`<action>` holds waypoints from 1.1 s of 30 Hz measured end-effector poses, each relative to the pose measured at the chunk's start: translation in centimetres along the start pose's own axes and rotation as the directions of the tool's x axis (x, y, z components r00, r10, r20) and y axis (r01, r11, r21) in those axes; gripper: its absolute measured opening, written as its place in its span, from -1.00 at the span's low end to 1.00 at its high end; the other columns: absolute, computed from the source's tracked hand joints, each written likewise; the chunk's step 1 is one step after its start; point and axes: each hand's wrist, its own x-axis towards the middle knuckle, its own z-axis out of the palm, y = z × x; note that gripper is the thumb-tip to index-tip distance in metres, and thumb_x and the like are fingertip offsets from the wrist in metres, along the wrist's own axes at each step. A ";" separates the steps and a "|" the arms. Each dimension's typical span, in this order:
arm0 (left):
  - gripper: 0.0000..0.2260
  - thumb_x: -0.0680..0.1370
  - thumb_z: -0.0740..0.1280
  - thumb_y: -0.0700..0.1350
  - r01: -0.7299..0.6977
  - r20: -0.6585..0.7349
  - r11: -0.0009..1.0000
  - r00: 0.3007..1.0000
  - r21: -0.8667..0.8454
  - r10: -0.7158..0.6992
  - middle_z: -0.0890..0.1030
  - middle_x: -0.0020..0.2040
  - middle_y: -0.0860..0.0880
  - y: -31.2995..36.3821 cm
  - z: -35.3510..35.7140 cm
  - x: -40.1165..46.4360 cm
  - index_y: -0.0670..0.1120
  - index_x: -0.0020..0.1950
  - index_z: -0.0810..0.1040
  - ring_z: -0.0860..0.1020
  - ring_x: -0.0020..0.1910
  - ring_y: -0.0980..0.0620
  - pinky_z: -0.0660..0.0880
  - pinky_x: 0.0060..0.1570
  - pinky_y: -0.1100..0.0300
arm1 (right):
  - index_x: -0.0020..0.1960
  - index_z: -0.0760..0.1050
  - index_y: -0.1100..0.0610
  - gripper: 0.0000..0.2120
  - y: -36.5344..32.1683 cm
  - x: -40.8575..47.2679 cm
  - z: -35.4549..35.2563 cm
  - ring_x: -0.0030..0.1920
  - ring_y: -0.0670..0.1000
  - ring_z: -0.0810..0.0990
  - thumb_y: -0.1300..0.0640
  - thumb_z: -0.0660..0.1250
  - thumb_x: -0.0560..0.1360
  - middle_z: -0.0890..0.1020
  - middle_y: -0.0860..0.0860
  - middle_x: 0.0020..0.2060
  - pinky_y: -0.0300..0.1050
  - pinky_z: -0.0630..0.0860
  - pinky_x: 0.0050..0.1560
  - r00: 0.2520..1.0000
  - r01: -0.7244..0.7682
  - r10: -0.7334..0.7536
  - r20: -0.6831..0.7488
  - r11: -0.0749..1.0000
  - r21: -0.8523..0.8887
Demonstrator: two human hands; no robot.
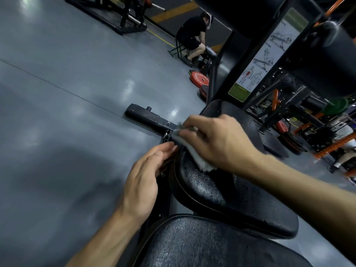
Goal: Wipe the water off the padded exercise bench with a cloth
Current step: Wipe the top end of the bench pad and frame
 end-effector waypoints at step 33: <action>-0.46 0.46 0.24 0.18 -0.085 0.172 0.995 0.982 0.056 0.074 0.58 0.40 0.04 -2.1 -0.4 1.1 -0.03 0.37 0.58 0.44 0.48 0.07 0.21 0.56 -0.06 | -0.04 0.67 0.03 -0.77 4.3 -5.3 -2.7 -0.30 -0.09 0.63 -0.11 0.37 0.59 0.68 -0.10 -0.29 -0.15 0.50 -0.32 0.851 -0.483 0.515 -0.104 0.845 0.229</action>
